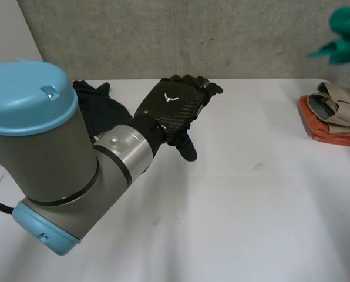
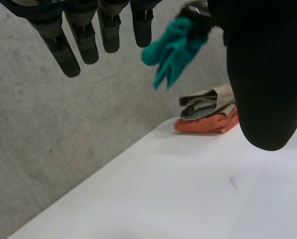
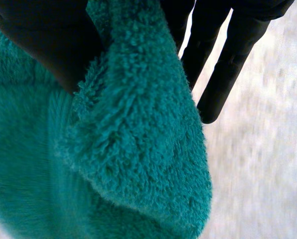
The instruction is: Fold the laundry.
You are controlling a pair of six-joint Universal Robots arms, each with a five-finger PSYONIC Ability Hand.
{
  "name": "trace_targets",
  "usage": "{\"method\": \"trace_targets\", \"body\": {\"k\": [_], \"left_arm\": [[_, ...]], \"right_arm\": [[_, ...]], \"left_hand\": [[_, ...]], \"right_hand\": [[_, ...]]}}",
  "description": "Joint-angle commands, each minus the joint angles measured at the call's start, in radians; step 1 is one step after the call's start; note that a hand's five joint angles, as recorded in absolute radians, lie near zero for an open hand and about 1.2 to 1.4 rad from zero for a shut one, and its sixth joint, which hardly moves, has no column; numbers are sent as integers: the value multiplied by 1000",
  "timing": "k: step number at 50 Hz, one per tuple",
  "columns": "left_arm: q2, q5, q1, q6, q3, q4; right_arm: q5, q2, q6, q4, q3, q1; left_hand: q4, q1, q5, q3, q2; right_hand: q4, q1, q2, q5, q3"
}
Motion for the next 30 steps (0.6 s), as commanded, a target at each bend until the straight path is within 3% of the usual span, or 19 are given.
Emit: {"method": "trace_targets", "body": {"k": [1,4,9,14,16,17,20,25,30], "left_arm": [[-17,0,1,-1,-28,5],[-22,0,1,-2,-31,5],[-23,0,-5,-1,-34,5],[-20,1,-26,-2,-34,6],[-16,1,-34,-2,-34,6],[-14,3,-34,-2,-34,6],[-9,4,-39,-2,-34,9],[1,9,-51,-2,-42,23],[40,64,-54,-4,-75,75]], "right_arm": [[-87,176,-27,-2,-15,-98],[-113,187,-47,0,43,-139],[-251,154,-58,-4,161,-161],[-271,90,-71,-4,223,-162],[-273,70,-78,-4,238,-164],[-271,47,-85,6,255,-165],[-267,6,-93,21,286,-167],[-265,-100,-101,99,359,-188],[-262,-169,-142,258,373,-227]], "left_hand": [[-10,3,-30,-19,-13],[-7,6,-27,-16,-11],[-7,6,-27,-16,-11],[-10,3,-30,-19,-13],[-10,3,-30,-19,-13],[-13,0,-33,-22,-16],[-22,-8,-42,-31,-25],[-25,-11,-45,-34,-28],[-25,-11,-45,-34,-28]], "right_hand": [[196,340,235,270,223],[196,340,235,270,223],[196,340,235,270,223],[157,300,195,230,184],[-86,58,-48,-13,-59],[-492,-348,-453,-418,-464],[-956,-812,-917,-882,-928],[-1026,-882,-987,-952,-998],[-1026,-882,-987,-952,-998]]}}
